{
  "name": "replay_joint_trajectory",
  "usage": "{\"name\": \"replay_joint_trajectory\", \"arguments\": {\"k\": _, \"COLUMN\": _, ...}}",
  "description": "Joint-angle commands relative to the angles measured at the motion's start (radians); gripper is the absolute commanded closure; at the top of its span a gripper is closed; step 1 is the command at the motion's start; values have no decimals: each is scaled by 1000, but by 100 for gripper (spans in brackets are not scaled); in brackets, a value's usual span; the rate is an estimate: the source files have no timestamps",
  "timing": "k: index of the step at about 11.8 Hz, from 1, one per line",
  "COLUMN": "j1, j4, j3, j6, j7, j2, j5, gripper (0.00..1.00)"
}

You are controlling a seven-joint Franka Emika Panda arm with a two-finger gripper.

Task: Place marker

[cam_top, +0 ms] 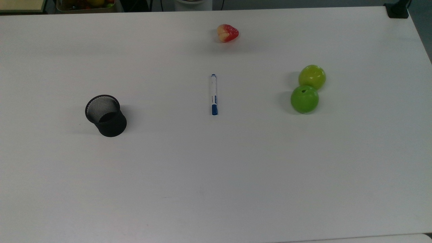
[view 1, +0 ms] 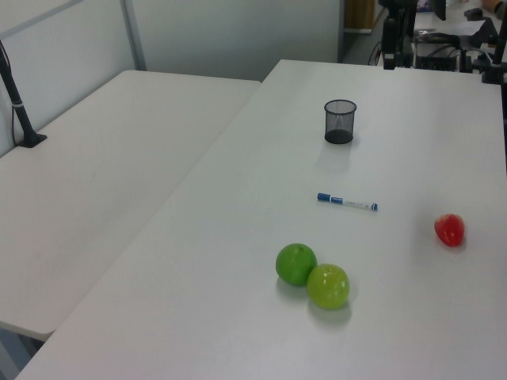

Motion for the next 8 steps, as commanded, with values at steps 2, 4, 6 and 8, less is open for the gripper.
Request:
{"name": "replay_joint_trajectory", "arguments": {"k": 2, "j1": -8, "j4": -11, "j3": 3, "j6": -9, "j7": 2, "j2": -15, "j5": 14, "gripper": 0}}
{"name": "replay_joint_trajectory", "arguments": {"k": 4, "j1": -8, "j4": -10, "j3": 3, "j6": -9, "j7": 1, "j2": -13, "j5": 14, "gripper": 0}}
{"name": "replay_joint_trajectory", "arguments": {"k": 6, "j1": -7, "j4": -10, "j3": 3, "j6": -3, "j7": -1, "j2": -9, "j5": 14, "gripper": 0}}
{"name": "replay_joint_trajectory", "arguments": {"k": 8, "j1": -9, "j4": -11, "j3": 3, "j6": 5, "j7": -1, "j2": -9, "j5": 16, "gripper": 0}}
